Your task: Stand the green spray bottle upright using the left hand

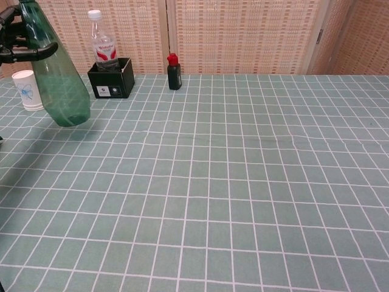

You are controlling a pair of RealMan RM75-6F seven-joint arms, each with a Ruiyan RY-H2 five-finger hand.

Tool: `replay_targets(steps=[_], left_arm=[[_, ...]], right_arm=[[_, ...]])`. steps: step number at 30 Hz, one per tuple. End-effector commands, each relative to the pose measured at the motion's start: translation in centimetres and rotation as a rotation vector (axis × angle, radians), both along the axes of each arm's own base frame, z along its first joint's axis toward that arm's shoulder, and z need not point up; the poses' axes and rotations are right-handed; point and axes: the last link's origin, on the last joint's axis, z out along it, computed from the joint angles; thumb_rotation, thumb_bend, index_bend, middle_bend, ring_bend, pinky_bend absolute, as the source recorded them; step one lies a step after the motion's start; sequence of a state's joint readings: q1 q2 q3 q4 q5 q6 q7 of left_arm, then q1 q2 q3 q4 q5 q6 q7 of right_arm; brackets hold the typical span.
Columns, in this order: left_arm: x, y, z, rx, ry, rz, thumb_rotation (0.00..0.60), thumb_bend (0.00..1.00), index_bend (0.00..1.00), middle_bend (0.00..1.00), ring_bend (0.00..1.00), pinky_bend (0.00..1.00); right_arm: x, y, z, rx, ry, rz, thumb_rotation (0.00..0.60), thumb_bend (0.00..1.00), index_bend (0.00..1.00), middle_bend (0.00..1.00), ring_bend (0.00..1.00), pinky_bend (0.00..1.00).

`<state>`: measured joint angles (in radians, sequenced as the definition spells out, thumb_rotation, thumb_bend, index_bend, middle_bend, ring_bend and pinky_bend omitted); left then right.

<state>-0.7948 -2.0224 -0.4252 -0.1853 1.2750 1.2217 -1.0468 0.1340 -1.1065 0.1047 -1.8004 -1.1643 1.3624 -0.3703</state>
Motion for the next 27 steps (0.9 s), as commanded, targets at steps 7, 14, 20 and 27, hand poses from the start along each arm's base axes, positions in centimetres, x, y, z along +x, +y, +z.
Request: replay_targets(steps=[7,14,20,27], left_arm=[[-0.7,-0.2,-0.3,-0.039,-0.019,0.007,0.600,0.24,0.16,0.37,0.23,0.26],[-1.3,-0.2,-0.7,-0.064,-0.042,0.028,0.600,0.24,0.15,0.36,0.23,0.26],[-2.4,-0.4,-1.0,-0.094,-0.056,0.070,0.600,0.24,0.15,0.36,0.23,0.26],[-3.0,-0.7,-0.9,-0.095,-0.056,0.082,0.600,0.24,0.14,0.36,0.22,0.26]], right_arm=[[0.1,-0.1,-0.1,-0.005,0.006,-0.014,0.600,0.06,0.13,0.03,0.00,0.01],[0.1,-0.1,-0.1,-0.014,0.011,-0.026,0.600,0.06,0.13,0.03,0.00,0.01],[0.2,-0.2,-0.2,-0.026,0.012,-0.035,0.600,0.06,0.13,0.03,0.00,0.02],[0.5,-0.5,-0.3,-0.023,-0.006,-0.017,0.600,0.06,0.13,0.03,0.00,0.02]])
